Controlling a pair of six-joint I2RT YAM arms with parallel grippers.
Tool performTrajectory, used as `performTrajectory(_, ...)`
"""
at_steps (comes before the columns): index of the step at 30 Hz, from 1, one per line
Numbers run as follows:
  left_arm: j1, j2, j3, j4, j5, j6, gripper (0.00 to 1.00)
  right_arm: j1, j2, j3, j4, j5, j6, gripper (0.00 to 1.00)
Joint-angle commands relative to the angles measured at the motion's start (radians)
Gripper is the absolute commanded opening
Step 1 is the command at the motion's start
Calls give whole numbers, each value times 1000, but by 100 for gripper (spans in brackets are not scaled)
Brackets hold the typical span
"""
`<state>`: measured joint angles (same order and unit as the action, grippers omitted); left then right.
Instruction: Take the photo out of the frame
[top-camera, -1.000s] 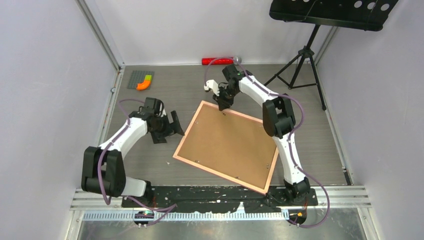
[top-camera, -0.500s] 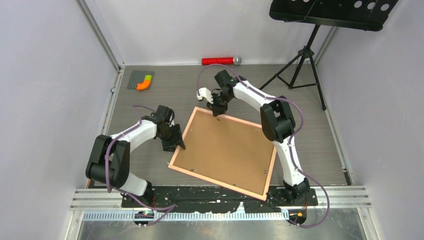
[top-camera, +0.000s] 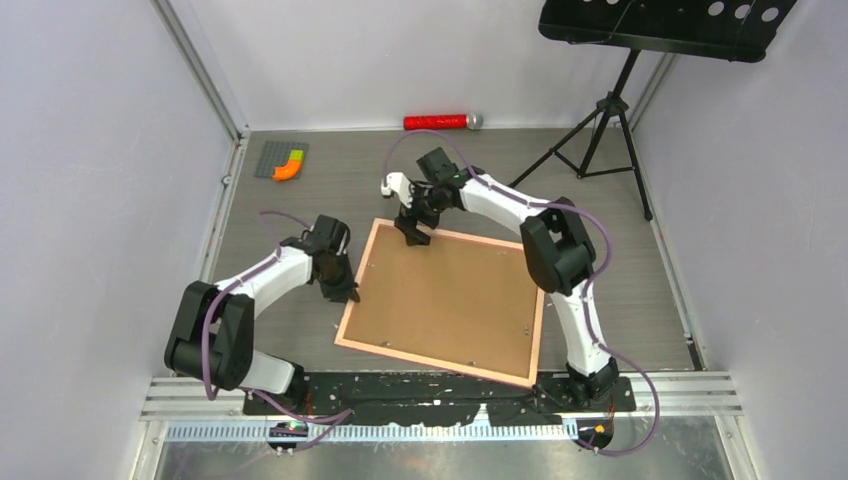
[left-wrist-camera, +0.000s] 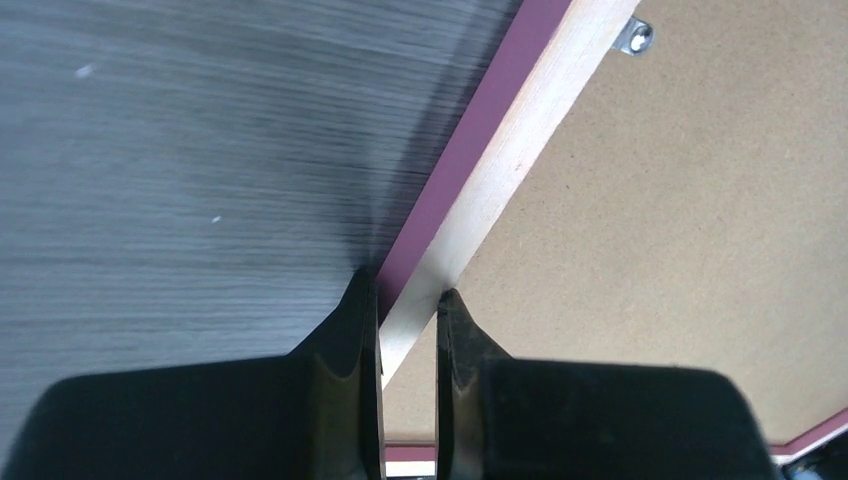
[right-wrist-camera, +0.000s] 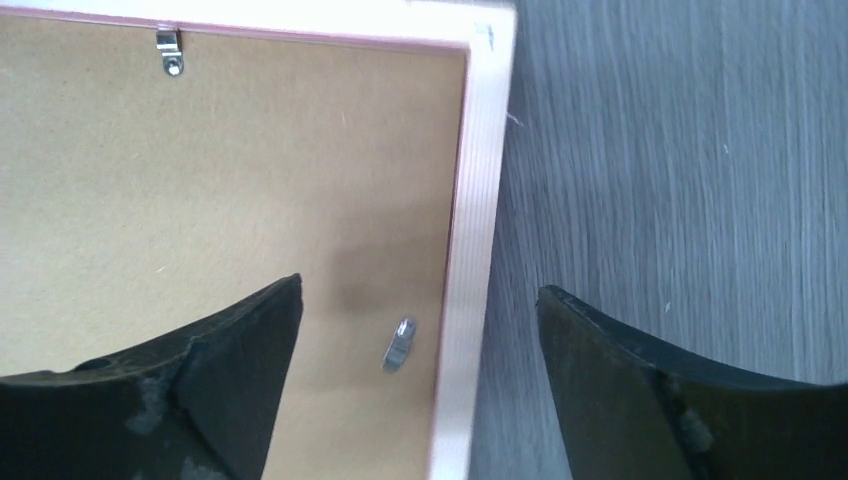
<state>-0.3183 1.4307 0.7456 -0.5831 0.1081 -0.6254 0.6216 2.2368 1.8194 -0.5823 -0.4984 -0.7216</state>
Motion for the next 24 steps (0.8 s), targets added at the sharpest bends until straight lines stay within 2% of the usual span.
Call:
performTrajectory(1, 51, -25, 10, -138, -241, -229, 0, -40, -218, -176, 321, 35, 307, 94)
performTrajectory(4, 93, -68, 53, -207, -345, -192, 0, -83, -362, -324, 512, -16, 433, 98)
performTrajectory(7, 101, -87, 55, -123, -272, -95, 0, -101, -455, -474, 636, -32, 495, 98)
performTrajectory(11, 80, -74, 5, 46, -10, 39, 0, -103, -524, -542, 648, -24, 489, 97)
performTrajectory(15, 10, -43, 13, 35, 33, 120, 0, -102, -542, -594, 666, -28, 486, 97)
performTrajectory(17, -26, -45, -5, 57, 98, 149, 0, -102, -546, -615, 683, -40, 494, 97)
performTrajectory(24, -104, -95, -120, 82, 145, 126, 0, -85, -535, -638, 679, -57, 462, 97)
